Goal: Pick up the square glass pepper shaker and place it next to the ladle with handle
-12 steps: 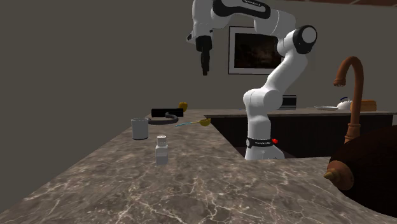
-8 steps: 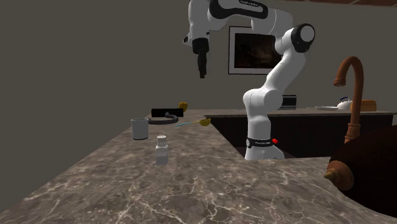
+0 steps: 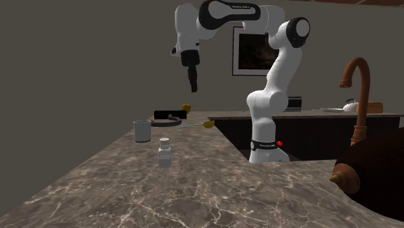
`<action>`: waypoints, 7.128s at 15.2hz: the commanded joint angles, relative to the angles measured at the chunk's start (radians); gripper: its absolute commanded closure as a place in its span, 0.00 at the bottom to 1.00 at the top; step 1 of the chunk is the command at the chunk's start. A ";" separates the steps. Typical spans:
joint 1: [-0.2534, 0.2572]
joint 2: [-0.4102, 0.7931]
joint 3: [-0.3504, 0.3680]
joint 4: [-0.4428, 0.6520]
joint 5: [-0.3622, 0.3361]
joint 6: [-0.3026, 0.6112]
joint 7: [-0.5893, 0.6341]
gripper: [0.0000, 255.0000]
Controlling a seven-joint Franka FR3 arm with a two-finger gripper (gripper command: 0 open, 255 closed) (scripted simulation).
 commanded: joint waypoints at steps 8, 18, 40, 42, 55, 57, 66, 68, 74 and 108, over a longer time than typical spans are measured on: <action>0.041 0.311 0.102 0.107 0.004 0.164 0.101 0.00; 0.096 0.694 0.169 0.330 -0.066 0.268 0.220 0.00; 0.106 0.746 0.171 0.276 -0.077 0.369 0.231 1.00; 0.106 0.746 0.171 0.276 -0.077 0.369 0.231 1.00; 0.102 0.678 0.174 0.343 -0.062 0.235 0.228 1.00; 0.101 0.668 0.174 0.359 -0.060 0.210 0.228 1.00; 0.099 0.633 0.174 0.438 -0.054 0.096 0.229 1.00; 0.099 0.628 0.174 0.459 -0.053 0.071 0.229 1.00; 0.098 0.616 0.174 0.525 -0.051 -0.007 0.232 1.00; -0.273 0.514 -0.222 0.421 -0.196 0.002 -0.508 1.00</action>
